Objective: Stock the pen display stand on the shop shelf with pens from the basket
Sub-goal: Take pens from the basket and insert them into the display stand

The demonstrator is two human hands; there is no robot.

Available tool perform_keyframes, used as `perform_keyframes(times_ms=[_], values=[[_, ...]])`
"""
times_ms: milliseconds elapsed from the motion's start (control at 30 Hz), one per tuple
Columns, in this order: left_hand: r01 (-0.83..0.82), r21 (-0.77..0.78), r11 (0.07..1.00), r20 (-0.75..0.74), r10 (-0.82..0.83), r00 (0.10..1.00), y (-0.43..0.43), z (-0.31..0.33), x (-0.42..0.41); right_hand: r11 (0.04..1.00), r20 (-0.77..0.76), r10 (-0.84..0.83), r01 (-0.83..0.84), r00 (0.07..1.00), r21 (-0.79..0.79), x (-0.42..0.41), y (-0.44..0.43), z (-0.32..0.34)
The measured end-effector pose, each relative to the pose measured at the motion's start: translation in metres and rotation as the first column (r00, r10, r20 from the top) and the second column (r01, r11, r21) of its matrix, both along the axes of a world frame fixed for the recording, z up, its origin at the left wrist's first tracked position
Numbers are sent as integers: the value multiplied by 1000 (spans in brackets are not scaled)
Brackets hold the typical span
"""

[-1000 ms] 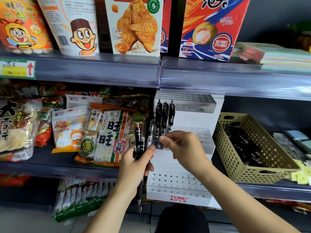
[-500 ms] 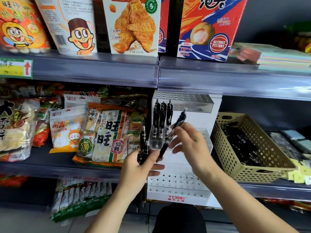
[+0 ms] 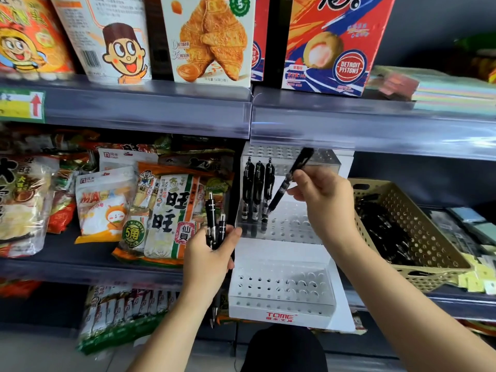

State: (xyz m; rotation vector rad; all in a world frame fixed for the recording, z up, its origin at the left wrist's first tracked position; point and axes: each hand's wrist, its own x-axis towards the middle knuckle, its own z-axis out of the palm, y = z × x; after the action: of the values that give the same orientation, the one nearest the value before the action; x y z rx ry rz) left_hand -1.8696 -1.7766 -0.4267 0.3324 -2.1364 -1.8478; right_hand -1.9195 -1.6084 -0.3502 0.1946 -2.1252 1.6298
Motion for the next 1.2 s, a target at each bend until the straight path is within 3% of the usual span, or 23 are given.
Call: perform_keyframes(times_ms=[600, 1200], values=[[38, 39, 999, 36, -39, 999, -1, 2, 2, 903, 84, -11, -26, 996, 429, 0, -10, -16], [28, 218, 975, 37, -37, 999, 6, 7, 0, 814, 41, -50, 17, 998, 581, 3, -13, -14]])
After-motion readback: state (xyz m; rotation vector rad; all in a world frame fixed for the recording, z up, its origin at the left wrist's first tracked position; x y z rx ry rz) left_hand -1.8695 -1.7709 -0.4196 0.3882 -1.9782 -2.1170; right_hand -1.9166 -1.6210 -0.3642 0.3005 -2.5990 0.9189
